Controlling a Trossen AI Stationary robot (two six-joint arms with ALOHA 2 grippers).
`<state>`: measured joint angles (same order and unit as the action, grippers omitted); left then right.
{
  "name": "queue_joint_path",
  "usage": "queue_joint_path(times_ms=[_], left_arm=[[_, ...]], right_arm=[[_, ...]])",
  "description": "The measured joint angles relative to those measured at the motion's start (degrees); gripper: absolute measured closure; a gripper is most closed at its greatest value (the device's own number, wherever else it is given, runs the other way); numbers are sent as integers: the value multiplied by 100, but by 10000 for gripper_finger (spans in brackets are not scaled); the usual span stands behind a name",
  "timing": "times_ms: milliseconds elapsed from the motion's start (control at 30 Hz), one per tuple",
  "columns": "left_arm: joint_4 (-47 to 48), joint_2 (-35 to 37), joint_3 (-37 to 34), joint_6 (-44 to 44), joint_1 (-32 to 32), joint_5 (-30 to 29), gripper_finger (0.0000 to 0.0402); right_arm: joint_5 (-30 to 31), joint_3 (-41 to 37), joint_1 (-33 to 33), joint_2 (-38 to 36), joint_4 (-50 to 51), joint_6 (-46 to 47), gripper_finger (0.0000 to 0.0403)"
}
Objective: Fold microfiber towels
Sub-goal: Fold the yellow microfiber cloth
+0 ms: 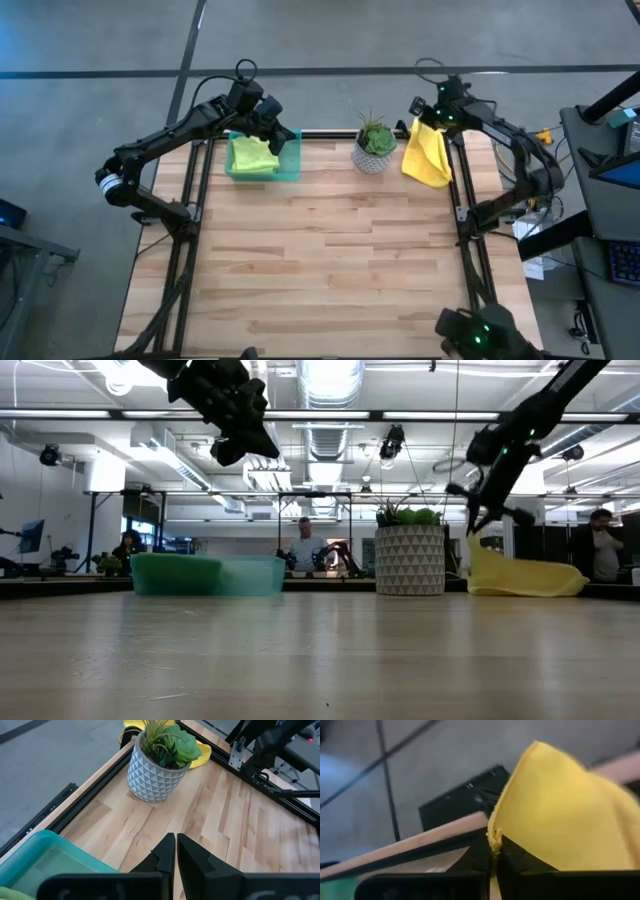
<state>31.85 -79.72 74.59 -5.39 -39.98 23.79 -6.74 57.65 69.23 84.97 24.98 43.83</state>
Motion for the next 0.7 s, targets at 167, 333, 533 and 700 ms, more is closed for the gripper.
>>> queue_joint_path(times_ms=[167,333,533,700], left_arm=[[-269,0,0,2,103,0,398],[-1004,0,0,-13,449,148,398],[-2894,-63,6,581,1229,564,398],[-3990,-521,134,727,1799,570,388]], right_arm=[[-106,-11,-294,-1111,439,-792,394],[-125,26,-773,-2399,1185,-1421,394],[-1350,26,-1485,-3719,1711,-2271,394],[-2272,26,-2045,-4400,1832,-2098,394]])
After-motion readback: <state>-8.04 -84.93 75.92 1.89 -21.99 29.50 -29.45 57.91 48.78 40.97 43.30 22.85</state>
